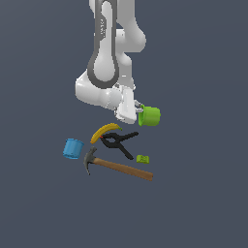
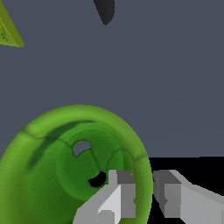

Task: Pick up a designated object from a clutter of objects.

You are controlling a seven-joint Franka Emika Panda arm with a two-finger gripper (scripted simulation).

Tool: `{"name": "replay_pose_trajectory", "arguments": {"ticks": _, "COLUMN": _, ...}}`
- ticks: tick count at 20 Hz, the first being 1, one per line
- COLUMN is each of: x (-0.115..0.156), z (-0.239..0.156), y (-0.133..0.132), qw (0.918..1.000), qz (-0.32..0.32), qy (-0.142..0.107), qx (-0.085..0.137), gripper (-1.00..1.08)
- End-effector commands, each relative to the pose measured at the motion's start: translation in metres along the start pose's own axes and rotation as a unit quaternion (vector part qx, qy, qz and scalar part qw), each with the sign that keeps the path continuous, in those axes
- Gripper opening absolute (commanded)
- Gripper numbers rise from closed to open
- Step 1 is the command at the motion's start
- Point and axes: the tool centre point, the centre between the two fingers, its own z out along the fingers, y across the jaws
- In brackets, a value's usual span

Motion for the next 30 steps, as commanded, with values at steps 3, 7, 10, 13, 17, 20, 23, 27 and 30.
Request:
{"name": "replay_pose_trajectory", "arguments": {"ticks": 3, "x": -0.044, "z": -0.027, "y": -0.02, "qw": 1.0, "qz": 0.0, "qy": 0.001, "qx": 0.0, "gripper": -1.0}}
{"name": "replay_pose_trajectory", "arguments": {"ticks": 7, "x": -0.082, "z": -0.051, "y": -0.038, "qw": 1.0, "qz": 0.0, "qy": 0.001, "qx": 0.0, "gripper": -1.0}}
{"name": "replay_pose_trajectory", "arguments": {"ticks": 10, "x": -0.11, "z": -0.068, "y": -0.051, "qw": 1.0, "qz": -0.001, "qy": 0.001, "qx": 0.0, "gripper": -1.0}}
{"name": "replay_pose_trajectory", "arguments": {"ticks": 13, "x": -0.133, "z": -0.083, "y": -0.063, "qw": 1.0, "qz": -0.001, "qy": 0.0, "qx": 0.0, "gripper": -1.0}}
{"name": "replay_pose_trajectory", "arguments": {"ticks": 17, "x": -0.156, "z": -0.098, "y": -0.075, "qw": 1.0, "qz": -0.002, "qy": -0.001, "qx": 0.001, "gripper": -1.0}}
{"name": "replay_pose_trajectory", "arguments": {"ticks": 20, "x": -0.168, "z": -0.105, "y": -0.082, "qw": 1.0, "qz": -0.002, "qy": -0.001, "qx": 0.001, "gripper": -1.0}}
{"name": "replay_pose_trajectory", "arguments": {"ticks": 23, "x": -0.176, "z": -0.111, "y": -0.087, "qw": 1.0, "qz": -0.002, "qy": -0.002, "qx": 0.001, "gripper": -1.0}}
{"name": "replay_pose_trajectory", "arguments": {"ticks": 27, "x": -0.181, "z": -0.114, "y": -0.091, "qw": 1.0, "qz": -0.002, "qy": -0.002, "qx": 0.001, "gripper": -1.0}}
{"name": "replay_pose_trajectory", "arguments": {"ticks": 30, "x": -0.181, "z": -0.114, "y": -0.091, "qw": 1.0, "qz": -0.002, "qy": -0.002, "qx": 0.002, "gripper": -1.0}}
